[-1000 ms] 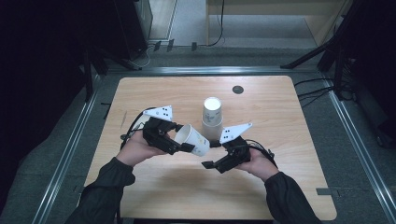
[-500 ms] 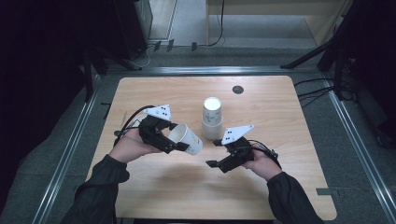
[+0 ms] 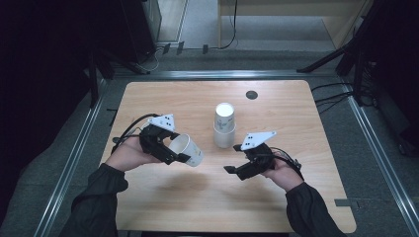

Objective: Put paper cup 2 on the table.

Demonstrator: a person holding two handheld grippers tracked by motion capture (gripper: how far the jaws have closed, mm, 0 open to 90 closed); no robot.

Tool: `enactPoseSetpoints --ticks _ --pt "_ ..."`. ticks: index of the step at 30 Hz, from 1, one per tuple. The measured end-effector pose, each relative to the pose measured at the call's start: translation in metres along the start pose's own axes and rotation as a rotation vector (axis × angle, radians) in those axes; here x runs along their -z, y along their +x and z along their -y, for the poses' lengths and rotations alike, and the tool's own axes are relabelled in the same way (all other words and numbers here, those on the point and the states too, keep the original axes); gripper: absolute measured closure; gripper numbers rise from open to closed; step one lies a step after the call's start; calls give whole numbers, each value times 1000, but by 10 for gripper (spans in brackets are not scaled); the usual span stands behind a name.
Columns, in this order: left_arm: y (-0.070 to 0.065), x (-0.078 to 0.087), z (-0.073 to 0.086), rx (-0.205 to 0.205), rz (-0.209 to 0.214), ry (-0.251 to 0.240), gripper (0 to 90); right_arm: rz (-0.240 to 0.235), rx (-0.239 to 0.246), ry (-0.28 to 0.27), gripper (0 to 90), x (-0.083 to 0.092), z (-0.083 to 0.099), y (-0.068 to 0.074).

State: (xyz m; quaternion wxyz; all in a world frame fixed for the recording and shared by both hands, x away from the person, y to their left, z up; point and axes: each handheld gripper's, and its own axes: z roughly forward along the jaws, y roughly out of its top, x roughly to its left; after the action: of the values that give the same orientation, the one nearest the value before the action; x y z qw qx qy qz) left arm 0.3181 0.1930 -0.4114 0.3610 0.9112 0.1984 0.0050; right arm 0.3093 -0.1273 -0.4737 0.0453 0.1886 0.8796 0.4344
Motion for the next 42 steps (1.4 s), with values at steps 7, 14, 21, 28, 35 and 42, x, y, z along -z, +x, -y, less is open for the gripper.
enactPoseSetpoints --ticks 7,14,21,28,35,42 --pt "4 8 11 1 -15 19 247 32 3 -8 204 9 4 -5" --pt "8 18 26 27 -34 39 247 53 -38 -8 204 18 10 -18" --pt "9 29 44 52 -75 70 247 76 -56 -35 204 30 12 -27" --pt "11 39 62 79 -115 110 247 96 -77 -34 204 34 16 -39" --pt "14 46 77 112 -152 135 246 101 -113 -45 204 34 17 -50" --pt "24 49 93 152 -184 171 245 102 -113 -42 204 31 15 -51"
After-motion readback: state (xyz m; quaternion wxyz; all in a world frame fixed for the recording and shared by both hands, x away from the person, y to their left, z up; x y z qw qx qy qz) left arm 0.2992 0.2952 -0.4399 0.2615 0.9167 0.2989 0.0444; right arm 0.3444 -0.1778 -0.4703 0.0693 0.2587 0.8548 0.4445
